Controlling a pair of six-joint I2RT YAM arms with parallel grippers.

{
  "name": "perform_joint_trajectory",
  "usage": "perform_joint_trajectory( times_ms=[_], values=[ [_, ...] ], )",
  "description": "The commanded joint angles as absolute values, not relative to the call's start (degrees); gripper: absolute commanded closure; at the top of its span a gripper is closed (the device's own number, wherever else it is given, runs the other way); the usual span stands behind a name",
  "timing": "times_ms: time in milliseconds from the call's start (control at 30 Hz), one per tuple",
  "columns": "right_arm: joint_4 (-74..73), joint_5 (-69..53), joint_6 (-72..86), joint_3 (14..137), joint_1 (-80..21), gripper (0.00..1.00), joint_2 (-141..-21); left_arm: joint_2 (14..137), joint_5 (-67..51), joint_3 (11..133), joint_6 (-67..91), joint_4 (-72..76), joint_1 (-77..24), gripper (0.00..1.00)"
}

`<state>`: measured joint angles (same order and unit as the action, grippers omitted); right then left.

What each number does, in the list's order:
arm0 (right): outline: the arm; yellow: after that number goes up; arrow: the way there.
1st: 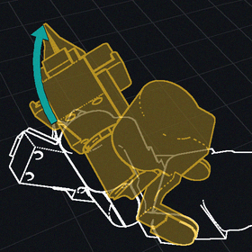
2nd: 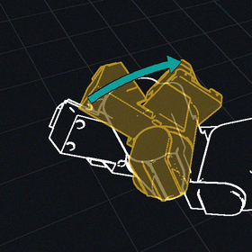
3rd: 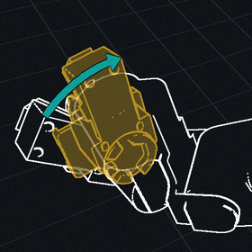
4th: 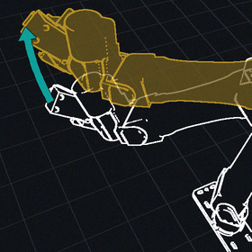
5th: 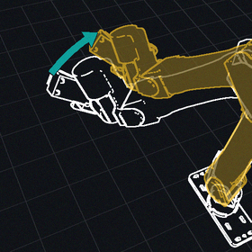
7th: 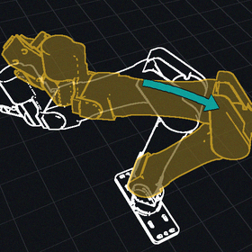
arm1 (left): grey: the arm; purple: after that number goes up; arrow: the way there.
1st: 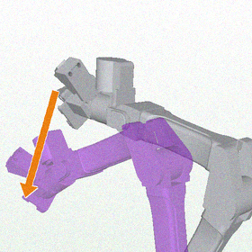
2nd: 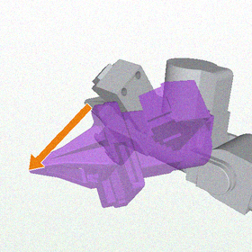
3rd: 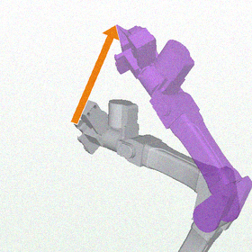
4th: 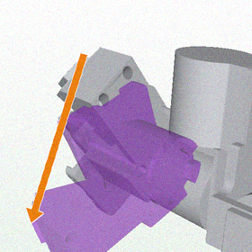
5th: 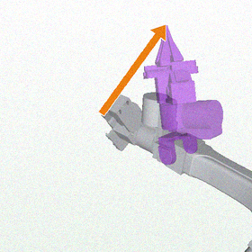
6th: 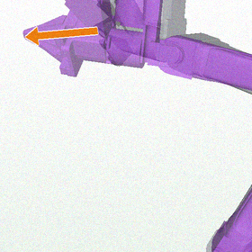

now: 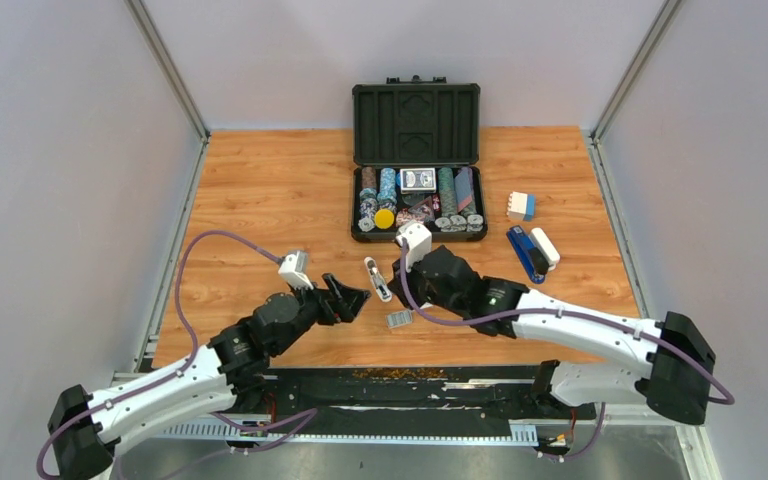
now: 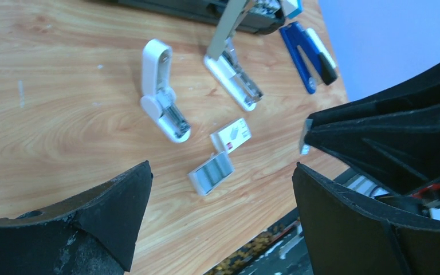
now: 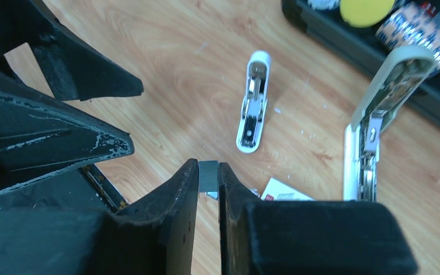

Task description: Load the staples into the stapler

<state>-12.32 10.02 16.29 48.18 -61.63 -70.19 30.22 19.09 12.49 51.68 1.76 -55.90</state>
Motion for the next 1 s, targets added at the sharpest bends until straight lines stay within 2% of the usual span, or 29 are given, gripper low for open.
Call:
perform_joint_trajectory(
  times_ms=[0, 233, 500, 733, 967],
  values=[
    [0.4, 12.2, 10.6, 43.6, -61.5, 0.83, -64.0, 34.4, 17.9, 20.1, 57.1, 5.8, -56.1, 0.01],
    [12.8, 14.4, 5.1, 34.7, -61.5, 0.81, -52.2, 44.4, 10.2, 27.0, 66.3, 9.4, -53.0, 0.01],
    [20.5, 11.9, 0.4, 28.3, -61.6, 0.81, -46.5, 54.4, -2.1, 29.7, 77.1, 19.6, -50.1, 0.03],
    [24.1, 10.0, -2.1, 26.3, -61.6, 0.80, -46.0, 54.1, -1.5, 29.5, 83.6, 22.4, -50.1, 0.04],
    [26.4, 9.1, -1.8, 25.7, -61.5, 0.80, -46.6, 54.8, -2.4, 28.2, 89.0, 26.1, -50.1, 0.10]
  ],
)
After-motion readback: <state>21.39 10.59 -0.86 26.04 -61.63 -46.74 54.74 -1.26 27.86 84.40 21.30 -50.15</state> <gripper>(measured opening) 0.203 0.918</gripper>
